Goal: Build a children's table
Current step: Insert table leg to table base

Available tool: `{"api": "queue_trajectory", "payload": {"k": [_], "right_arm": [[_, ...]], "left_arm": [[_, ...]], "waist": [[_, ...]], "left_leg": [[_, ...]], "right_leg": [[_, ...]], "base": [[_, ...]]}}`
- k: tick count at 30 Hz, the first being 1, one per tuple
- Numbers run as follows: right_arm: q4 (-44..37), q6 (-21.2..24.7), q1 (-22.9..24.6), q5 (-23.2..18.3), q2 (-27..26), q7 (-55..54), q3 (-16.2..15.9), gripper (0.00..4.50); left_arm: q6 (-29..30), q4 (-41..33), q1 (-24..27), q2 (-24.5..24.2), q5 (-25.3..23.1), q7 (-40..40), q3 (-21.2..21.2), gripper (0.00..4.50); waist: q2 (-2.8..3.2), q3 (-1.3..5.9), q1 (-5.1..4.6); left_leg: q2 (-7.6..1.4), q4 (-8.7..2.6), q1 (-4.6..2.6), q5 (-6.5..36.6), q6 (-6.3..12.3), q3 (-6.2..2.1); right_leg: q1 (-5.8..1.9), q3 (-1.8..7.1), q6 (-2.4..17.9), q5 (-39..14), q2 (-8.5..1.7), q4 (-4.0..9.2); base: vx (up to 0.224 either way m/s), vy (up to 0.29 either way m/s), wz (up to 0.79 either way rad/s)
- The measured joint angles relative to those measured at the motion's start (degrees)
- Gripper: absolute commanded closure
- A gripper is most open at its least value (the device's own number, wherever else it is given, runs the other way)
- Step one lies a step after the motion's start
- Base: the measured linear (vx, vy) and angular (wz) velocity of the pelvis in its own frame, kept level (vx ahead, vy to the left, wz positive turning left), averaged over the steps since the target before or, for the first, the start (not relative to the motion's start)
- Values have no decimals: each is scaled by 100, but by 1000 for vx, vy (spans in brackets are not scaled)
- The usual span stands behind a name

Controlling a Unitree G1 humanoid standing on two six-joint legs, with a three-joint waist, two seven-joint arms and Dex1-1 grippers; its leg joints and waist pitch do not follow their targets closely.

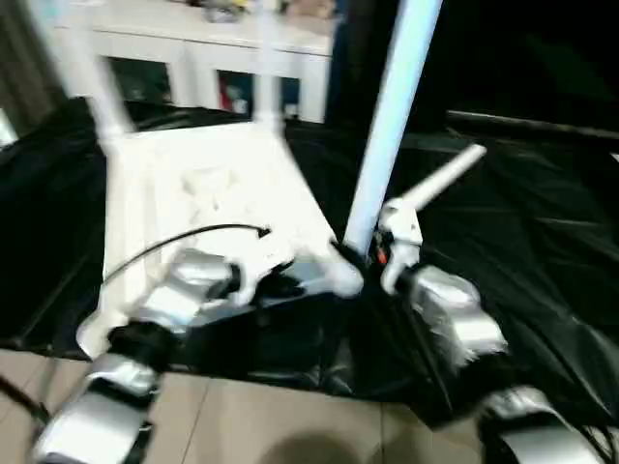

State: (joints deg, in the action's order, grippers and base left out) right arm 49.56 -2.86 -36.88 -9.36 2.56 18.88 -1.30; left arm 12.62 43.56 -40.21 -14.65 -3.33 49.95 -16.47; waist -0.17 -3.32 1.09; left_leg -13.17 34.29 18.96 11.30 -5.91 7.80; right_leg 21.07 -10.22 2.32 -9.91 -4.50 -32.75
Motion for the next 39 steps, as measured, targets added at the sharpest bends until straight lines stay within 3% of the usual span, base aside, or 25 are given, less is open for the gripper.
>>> {"api": "queue_trajectory", "payload": {"k": [1,2,3,4,5,6,9,18,26,27,30,33,39], "right_arm": [[164,-6,-110,10,-57,-321,80,259],[358,-7,-272,12,-131,-621,152,259],[483,-18,-393,25,-167,-892,193,259],[564,-49,-481,50,-184,-1066,206,259],[652,-71,-590,69,-187,-1239,238,259],[716,-115,-645,102,-203,-1387,282,259],[852,-182,-760,156,-299,-1685,325,259],[1267,-439,-948,288,-382,-1937,398,259],[1445,-659,-988,337,-422,-1751,441,259],[1466,-683,-990,330,-414,-1659,468,224],[1479,-773,-998,283,-410,-1445,546,187],[1593,-790,-968,219,-455,-1197,584,170],[1556,-905,-971,160,-406,-752,602,103]], "left_arm": [[133,89,-93,151,-38,-207,7,450],[244,121,-158,247,-77,-390,36,450],[319,124,-181,355,-85,-548,93,450],[366,124,-213,429,-84,-629,106,450],[416,126,-280,511,-83,-701,108,450],[481,133,-318,622,-90,-822,107,450],[498,132,-337,659,-95,-955,107,450],[550,132,-337,666,-99,-1072,107,450],[539,132,-337,662,-101,-1075,107,450],[534,132,-337,658,-99,-1075,107,450],[501,131,-337,624,-98,-1071,106,450],[434,119,-337,497,-99,-1085,140,450],[306,64,-337,384,-106,-1062,162,450]], "waist": [[1,-26,56],[-180,-22,84],[-257,-30,121],[-238,-8,194],[-204,9,271],[-211,23,311],[-204,31,306],[-207,31,225],[-208,30,213],[-207,30,210],[-207,28,200],[-210,19,151],[-207,18,146]], "left_leg": [[-1,4,-24,-1,-1,99],[21,6,-98,-1,-2,235],[69,140,-143,82,-29,256],[106,212,-97,202,39,193],[169,198,-43,194,31,69],[214,142,5,143,-51,-16],[206,92,14,105,-77,20],[205,26,10,98,-63,42],[205,19,9,95,-57,46],[205,17,9,95,-57,46],[205,11,9,95,-57,46],[202,8,16,94,-57,46],[193,-6,51,78,-30,56]], "right_leg": [[37,154,47,-96,-10,-260],[37,352,2,-132,-45,-488],[146,374,-32,-179,-37,-536],[164,327,-16,-188,-50,-535],[217,267,-14,-189,-51,-522],[259,261,-14,-186,-25,-487],[270,314,53,-49,19,-424],[237,307,45,-43,20,-303],[231,308,43,-42,20,-286],[232,308,43,-42,20,-285],[234,308,44,-41,21,-285],[247,307,50,-26,22,-285],[285,309,58,-3,26,-283]], "base": [[-63,-25,8],[32,-98,16],[120,-96,-15],[120,-96,-15],[91,-25,-31],[0,0,0],[0,0,0],[0,0,0],[0,0,0],[0,0,0],[0,0,0],[0,0,0],[0,0,0]]}}
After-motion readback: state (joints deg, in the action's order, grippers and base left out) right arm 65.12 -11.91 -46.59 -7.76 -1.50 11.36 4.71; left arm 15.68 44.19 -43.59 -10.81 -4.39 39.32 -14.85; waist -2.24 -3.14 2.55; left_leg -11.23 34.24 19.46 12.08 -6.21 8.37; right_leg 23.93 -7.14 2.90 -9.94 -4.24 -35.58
